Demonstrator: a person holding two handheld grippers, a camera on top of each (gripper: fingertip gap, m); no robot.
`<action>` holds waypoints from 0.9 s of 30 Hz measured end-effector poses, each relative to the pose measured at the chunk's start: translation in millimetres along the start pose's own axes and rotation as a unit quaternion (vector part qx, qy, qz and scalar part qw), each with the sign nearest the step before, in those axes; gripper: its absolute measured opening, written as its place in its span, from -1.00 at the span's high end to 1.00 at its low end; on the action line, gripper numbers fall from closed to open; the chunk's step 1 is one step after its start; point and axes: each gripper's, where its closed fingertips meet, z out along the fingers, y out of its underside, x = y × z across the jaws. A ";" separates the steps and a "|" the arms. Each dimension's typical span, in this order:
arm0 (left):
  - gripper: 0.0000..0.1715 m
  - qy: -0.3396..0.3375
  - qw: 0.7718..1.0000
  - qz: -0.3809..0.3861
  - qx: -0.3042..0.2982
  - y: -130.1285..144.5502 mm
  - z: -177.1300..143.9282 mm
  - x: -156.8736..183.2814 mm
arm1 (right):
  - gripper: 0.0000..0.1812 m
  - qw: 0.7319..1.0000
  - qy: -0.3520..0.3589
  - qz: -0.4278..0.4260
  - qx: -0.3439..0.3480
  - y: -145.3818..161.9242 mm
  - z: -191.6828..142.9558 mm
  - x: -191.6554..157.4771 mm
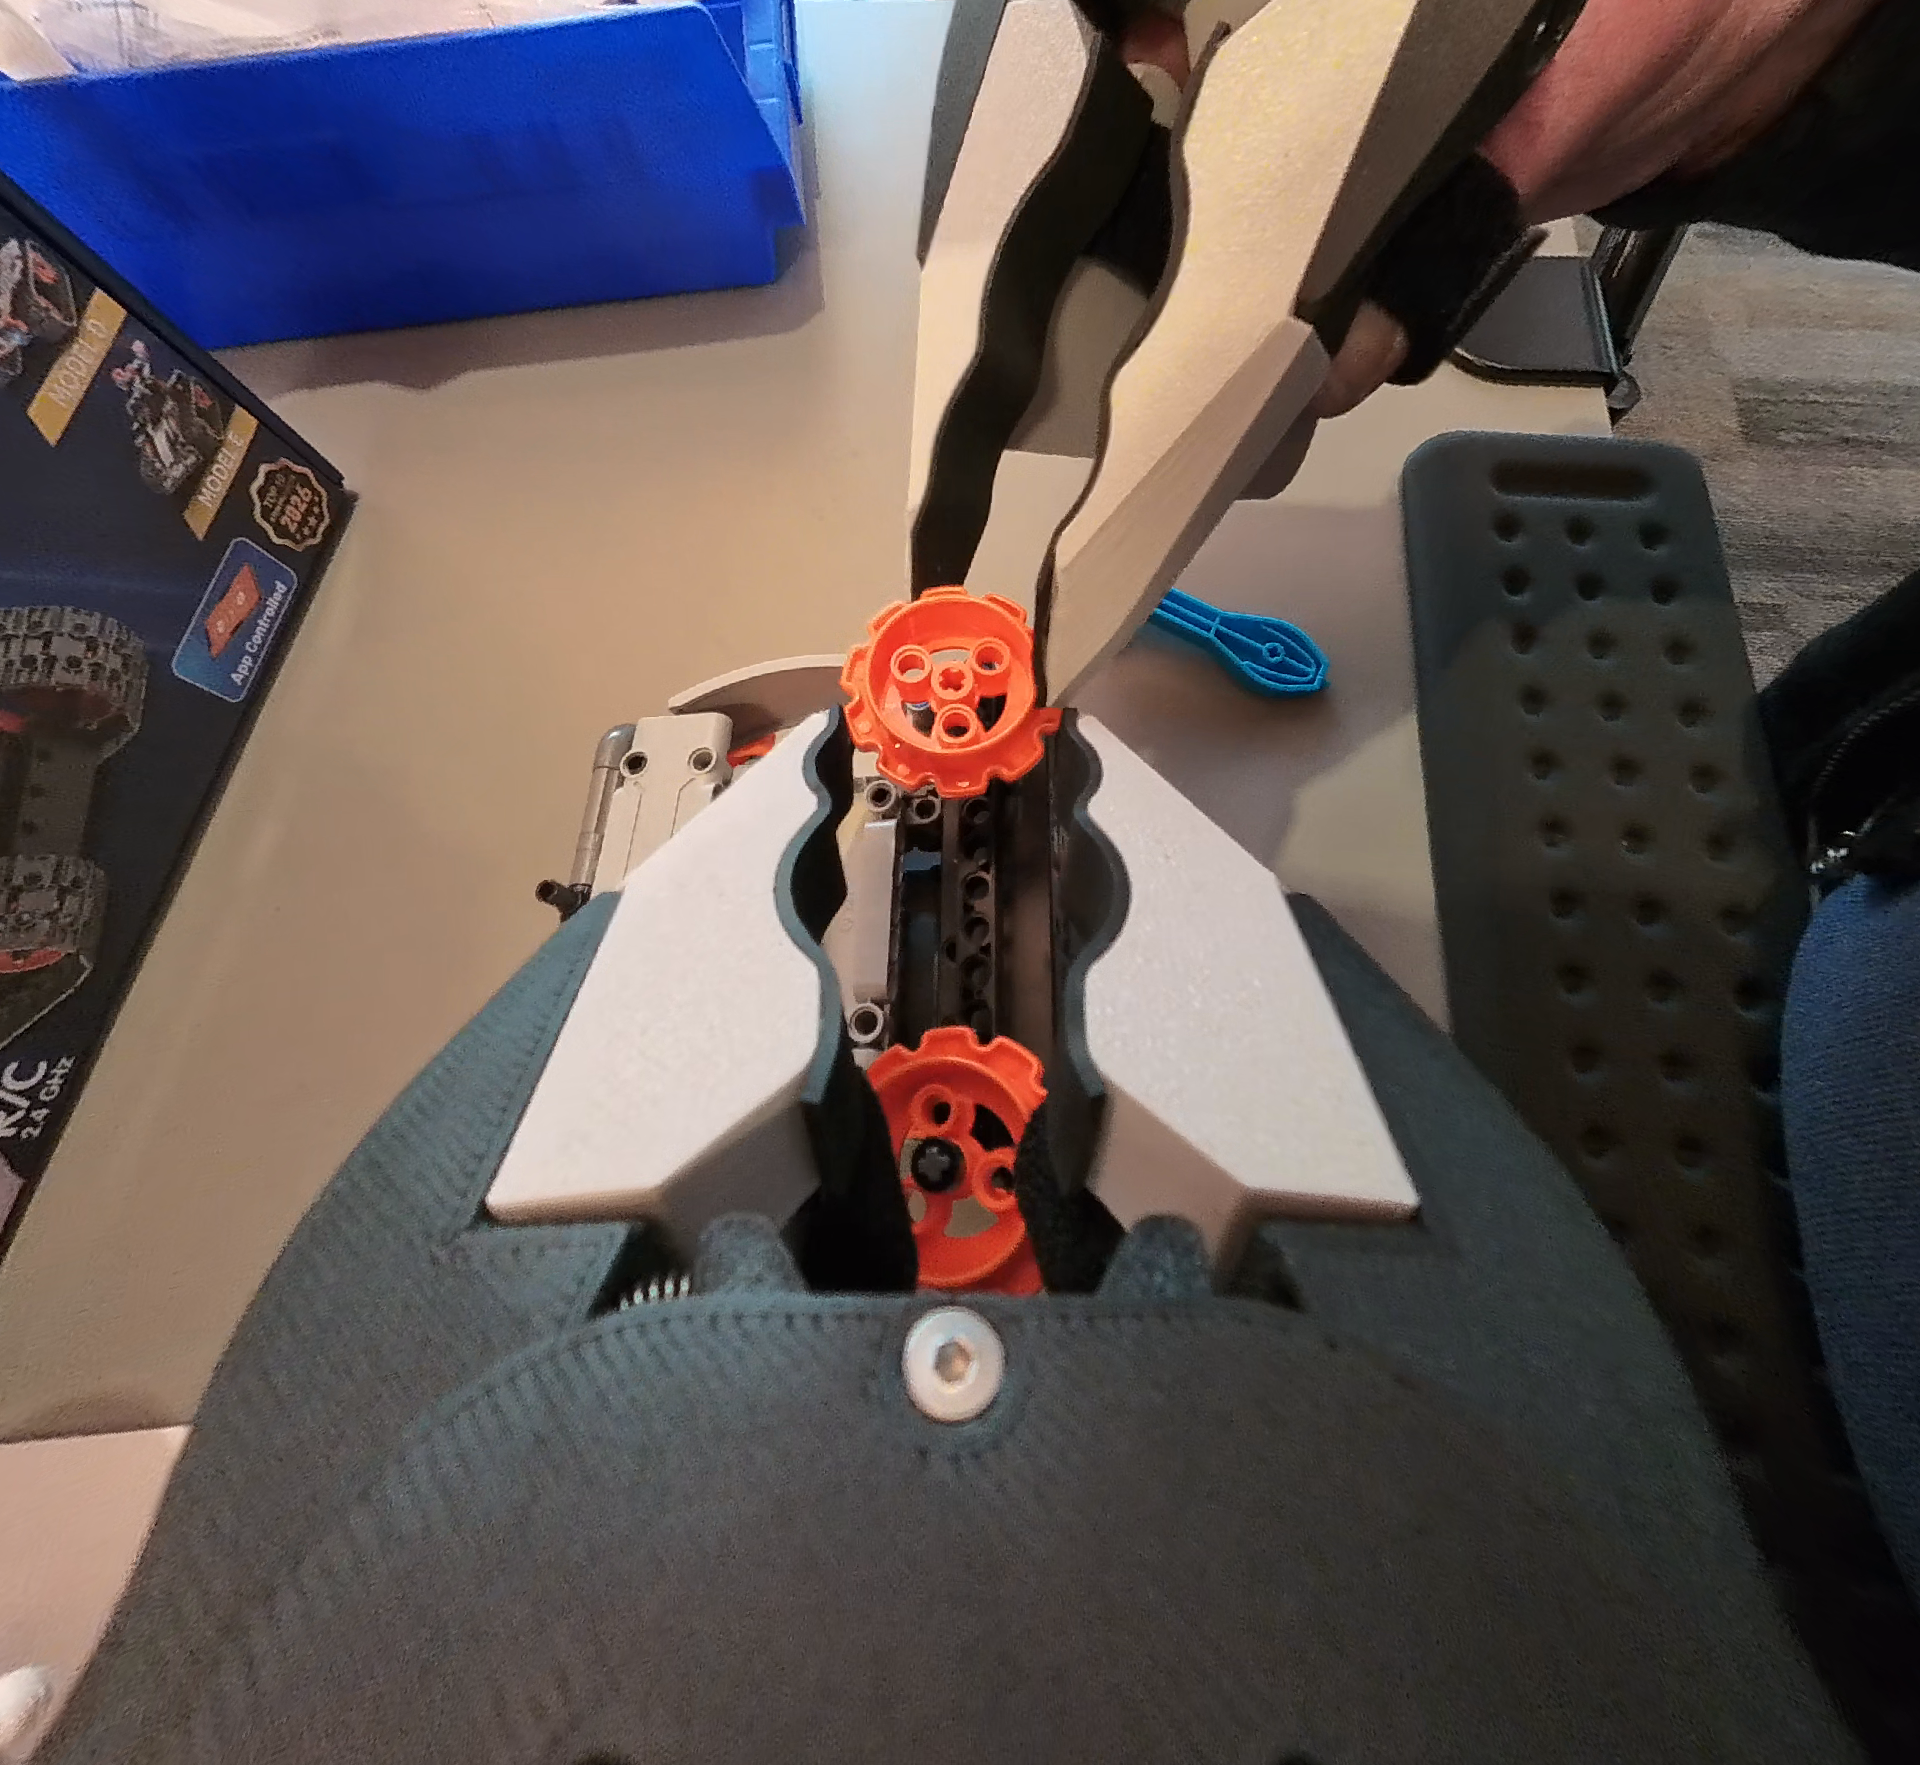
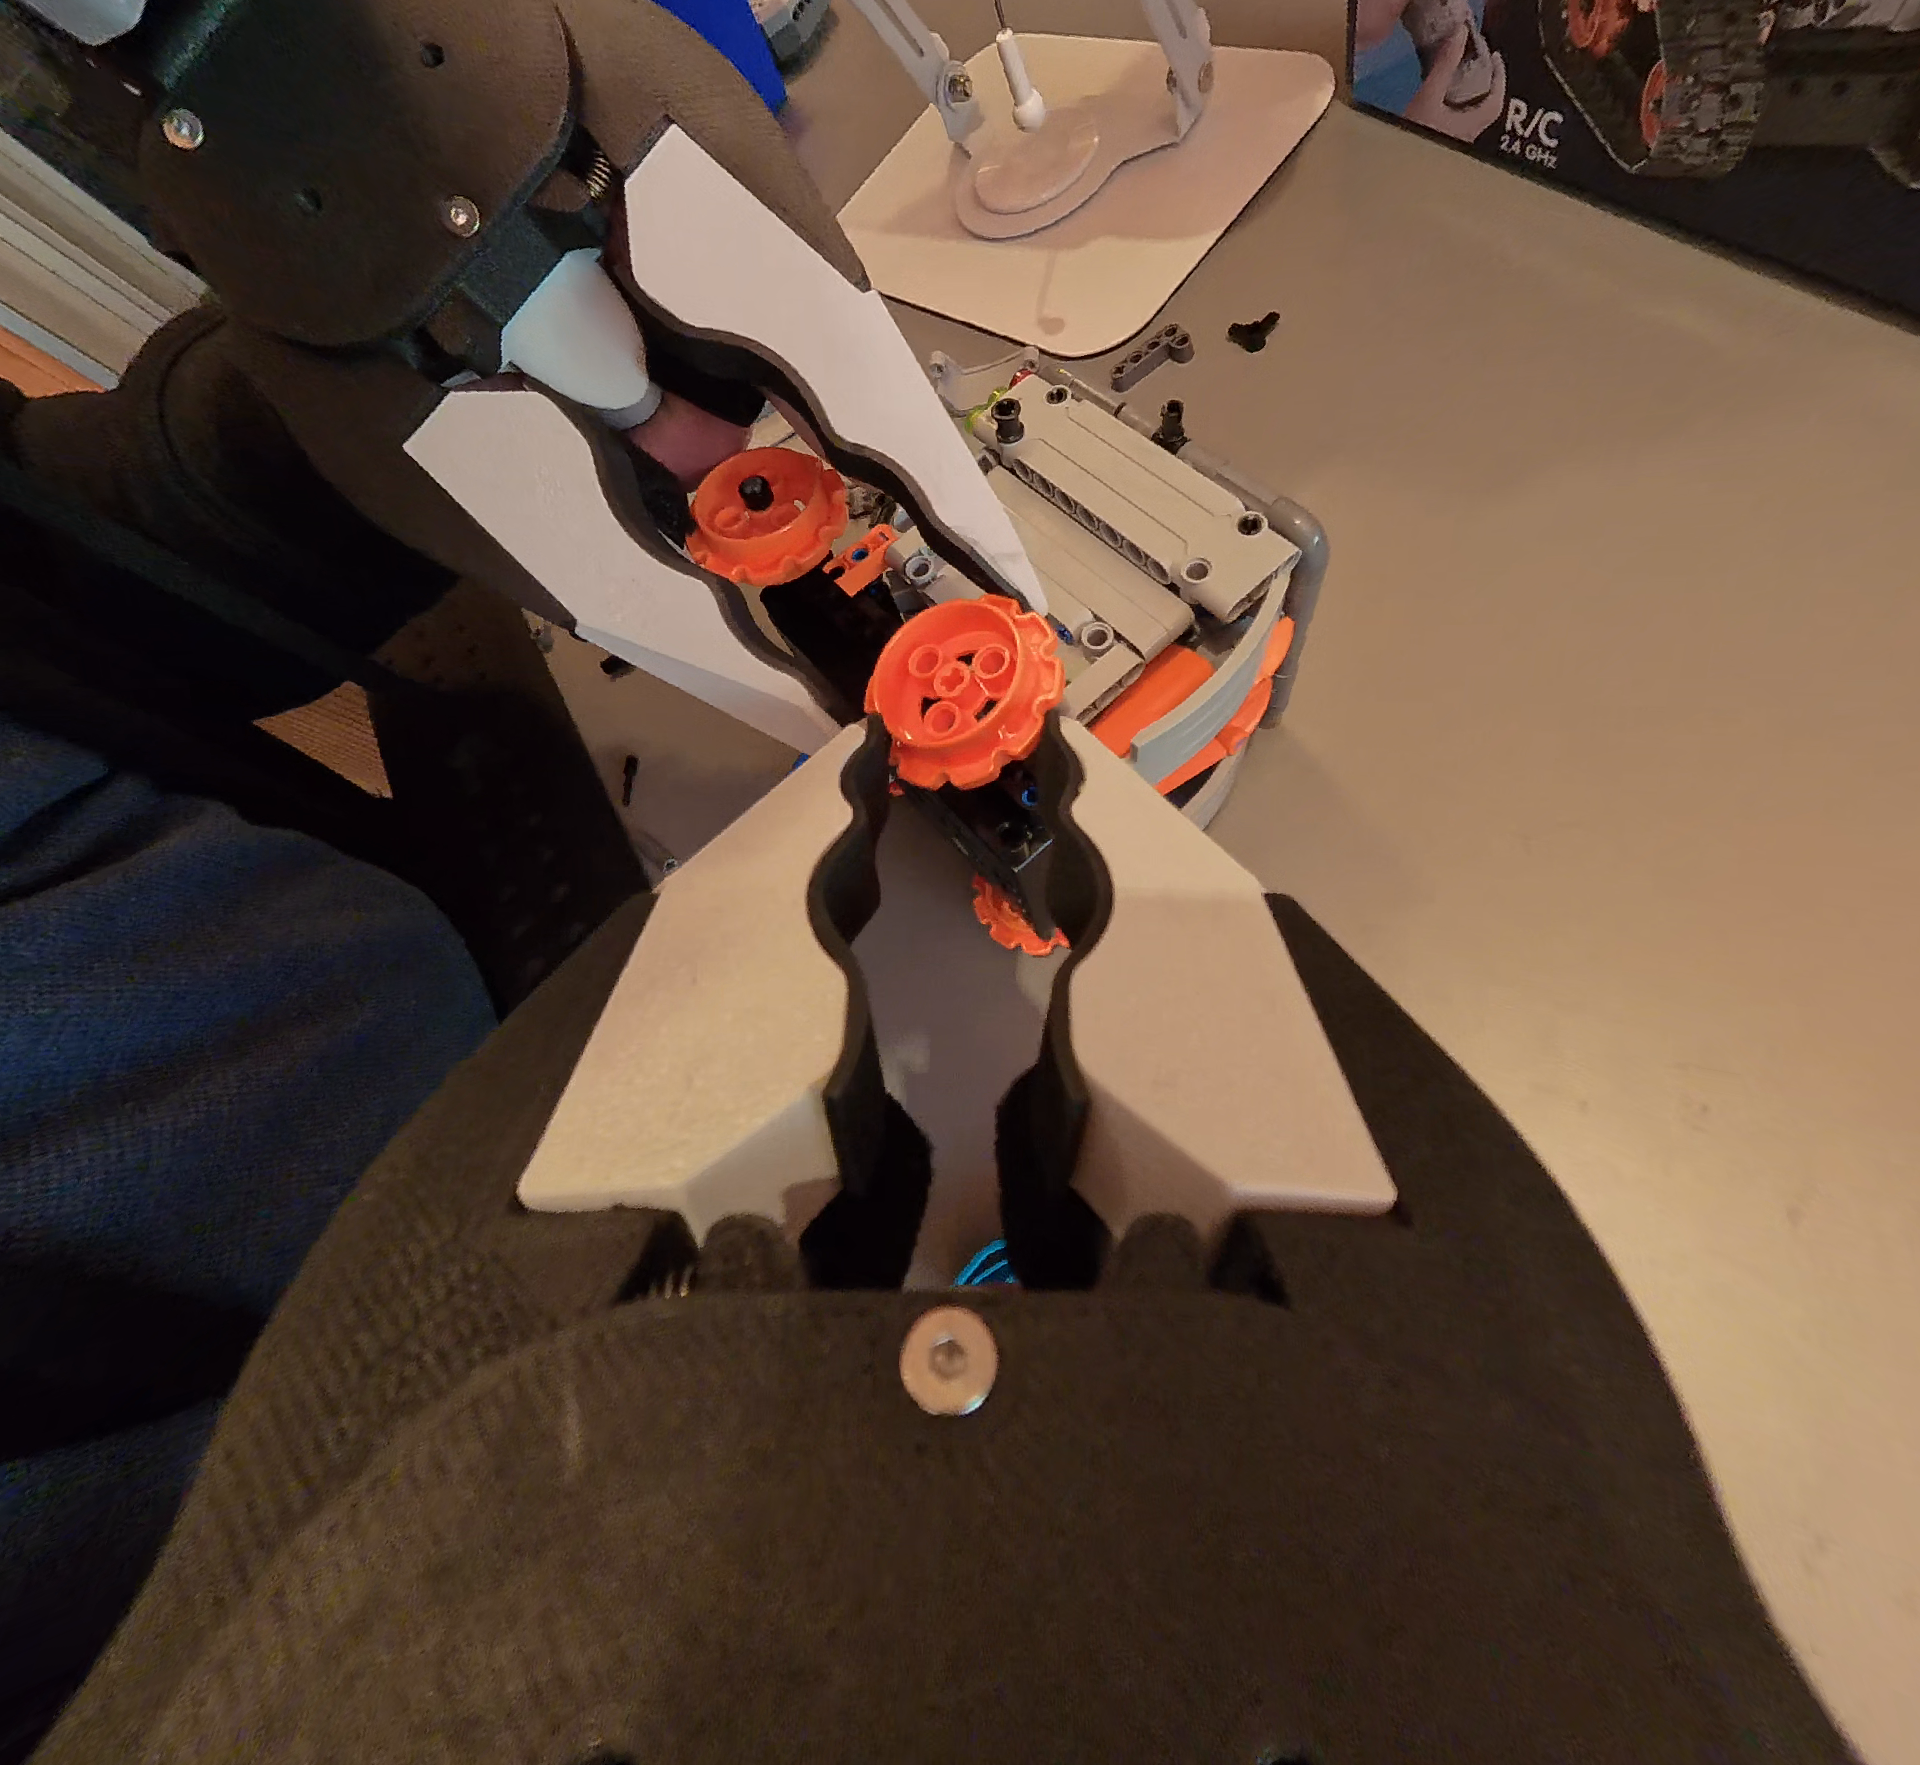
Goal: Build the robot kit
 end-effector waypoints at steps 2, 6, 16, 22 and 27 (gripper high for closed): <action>0.56 0.003 1.000 -0.002 -0.006 -0.5 1.0 0.2 | 0.71 1.000 -0.006 0.006 -0.002 0.4 -0.6 0.6; 0.55 0.020 1.000 -0.015 -0.014 0.2 0.9 0.8 | 0.71 1.000 -0.019 0.014 -0.005 0.0 -0.1 0.3; 0.55 0.012 1.000 -0.002 -0.010 -1.5 0.6 1.0 | 0.65 0.999 -0.042 0.019 0.011 -3.4 -2.4 -0.7; 0.55 0.013 1.000 0.007 -0.018 -2.3 1.5 1.1 | 0.69 0.997 -0.001 -0.078 -0.012 -4.4 -7.0 2.2; 0.56 0.016 1.000 0.004 -0.019 -1.9 1.6 0.8 | 0.70 0.997 -0.013 -0.074 -0.024 -3.4 -5.9 2.6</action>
